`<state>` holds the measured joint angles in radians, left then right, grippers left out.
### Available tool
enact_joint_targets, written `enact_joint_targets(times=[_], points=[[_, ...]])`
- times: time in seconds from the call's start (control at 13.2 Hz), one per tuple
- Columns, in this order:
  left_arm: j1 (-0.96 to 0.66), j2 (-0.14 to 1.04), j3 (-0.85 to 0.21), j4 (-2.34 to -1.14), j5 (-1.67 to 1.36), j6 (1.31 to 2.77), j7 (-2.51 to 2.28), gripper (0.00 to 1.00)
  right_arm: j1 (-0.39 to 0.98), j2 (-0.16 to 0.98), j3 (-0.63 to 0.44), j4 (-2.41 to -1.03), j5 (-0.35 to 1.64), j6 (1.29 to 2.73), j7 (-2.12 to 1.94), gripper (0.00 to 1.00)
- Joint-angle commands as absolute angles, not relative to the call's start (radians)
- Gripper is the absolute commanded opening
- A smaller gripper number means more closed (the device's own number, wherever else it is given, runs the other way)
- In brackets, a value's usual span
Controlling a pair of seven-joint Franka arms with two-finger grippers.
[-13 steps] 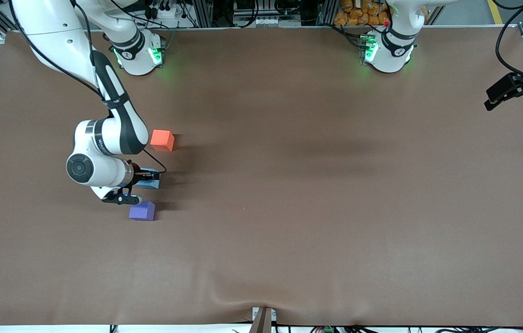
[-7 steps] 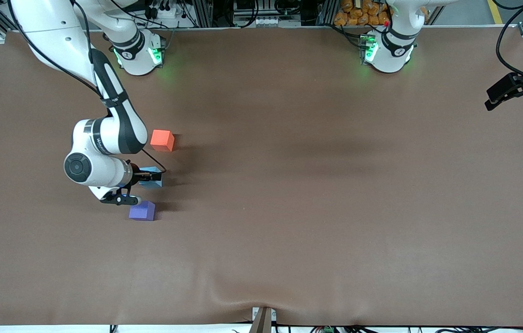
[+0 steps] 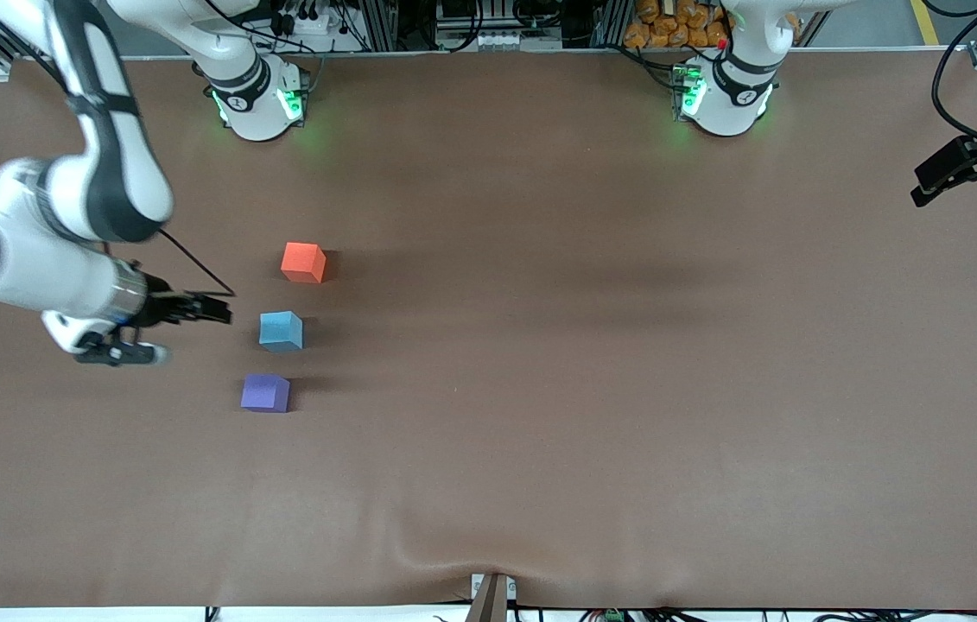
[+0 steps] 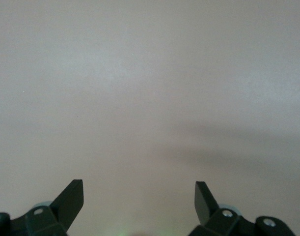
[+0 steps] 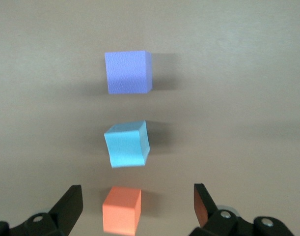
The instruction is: Place blue block between orange and purple blocks
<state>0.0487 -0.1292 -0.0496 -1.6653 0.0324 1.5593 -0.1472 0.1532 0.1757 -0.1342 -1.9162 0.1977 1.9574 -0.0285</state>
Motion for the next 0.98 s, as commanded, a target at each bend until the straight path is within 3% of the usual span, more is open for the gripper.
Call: enact_joint_targets(times=[0.0, 0.3, 0.91], points=[[0.057, -0.152, -0.06, -1.674, 0.034, 1.557, -0.124, 1.0, 0.138, 0.071, -0.124, -1.841, 0.178, 1.854, -0.043, 1.0], [0.054, -0.155, -0.067, -1.671, 0.035, 1.522, -0.109, 1.0, 0.083, 0.058, -0.124, -1.579, 0.107, 1.508, -0.029, 1.0], [0.051, -0.153, -0.127, -1.634, 0.035, 1.47, -0.104, 1.0, 0.025, -0.008, -0.124, -1.546, 0.063, 1.391, -0.015, 1.0]])
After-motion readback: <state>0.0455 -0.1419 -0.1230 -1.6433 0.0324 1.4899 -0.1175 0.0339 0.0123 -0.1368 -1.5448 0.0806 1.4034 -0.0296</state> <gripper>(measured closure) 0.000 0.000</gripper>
